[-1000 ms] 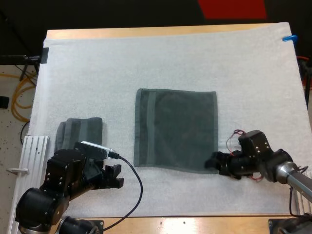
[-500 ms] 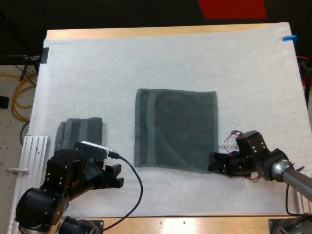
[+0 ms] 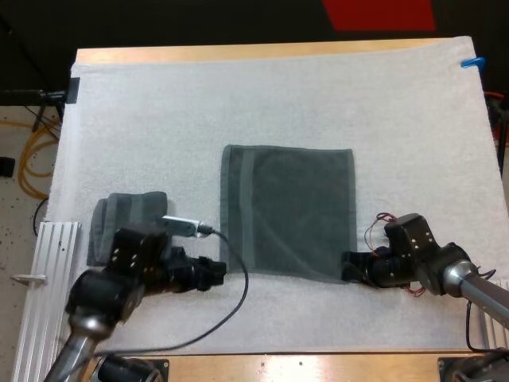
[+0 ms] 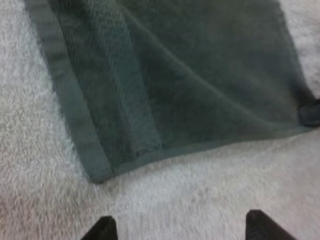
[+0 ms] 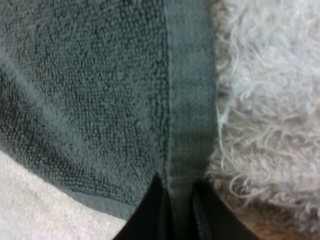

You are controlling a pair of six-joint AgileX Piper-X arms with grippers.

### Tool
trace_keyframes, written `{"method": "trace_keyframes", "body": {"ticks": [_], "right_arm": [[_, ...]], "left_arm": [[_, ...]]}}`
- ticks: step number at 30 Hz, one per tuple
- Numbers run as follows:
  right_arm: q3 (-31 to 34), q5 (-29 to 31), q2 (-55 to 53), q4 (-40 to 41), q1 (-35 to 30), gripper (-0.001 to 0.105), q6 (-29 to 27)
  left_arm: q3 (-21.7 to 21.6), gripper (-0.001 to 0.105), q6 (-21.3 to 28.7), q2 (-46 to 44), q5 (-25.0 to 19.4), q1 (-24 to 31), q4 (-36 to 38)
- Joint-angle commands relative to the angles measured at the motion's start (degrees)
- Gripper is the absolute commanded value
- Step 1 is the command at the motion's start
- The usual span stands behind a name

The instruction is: Pick towel from pile fold and stack

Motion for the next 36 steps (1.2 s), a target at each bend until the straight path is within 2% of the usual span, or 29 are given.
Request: {"method": "trace_keyframes", "body": {"ticks": [1,11,18,20,26,31,34,36], "right_arm": [[0.13,0.42,0.22,1.32,0.11,0.0,-0.83],[0.13,0.42,0.22,1.38,0.11,0.0,-1.23],[0.13,-0.56,0.22,1.38,0.11,0.0,-1.23],[0.13,-0.57,0.22,1.38,0.11,0.0,-1.23],[0.13,-0.72,0.22,1.38,0.11,0.0,-1.23],[0.13,-0.72,0.22,1.38,0.11,0.0,-1.23],[0.13,-0.72,0.22,1.38,0.11,0.0,-1.23],[0.13,-0.72,0.22,1.38,0.11,0.0,-1.23]], "left_arm": [[0.13,0.052,-0.7,1.64,0.41,-0.39,-2.1],[0.12,0.052,-0.7,22.22,0.41,-0.39,-11.12],[0.12,0.052,-0.7,33.03,0.41,-0.39,-13.58],[0.12,0.052,-0.7,34.67,0.71,-0.39,-14.19],[0.12,0.052,-0.7,37.33,5.61,-0.39,-16.93],[0.12,0.05,-0.7,37.31,5.54,-0.39,-18.52],[0.12,0.034,-0.7,37.31,5.54,-0.39,-18.37],[0.12,0.016,-0.7,37.31,5.12,-0.39,-18.37]]}}
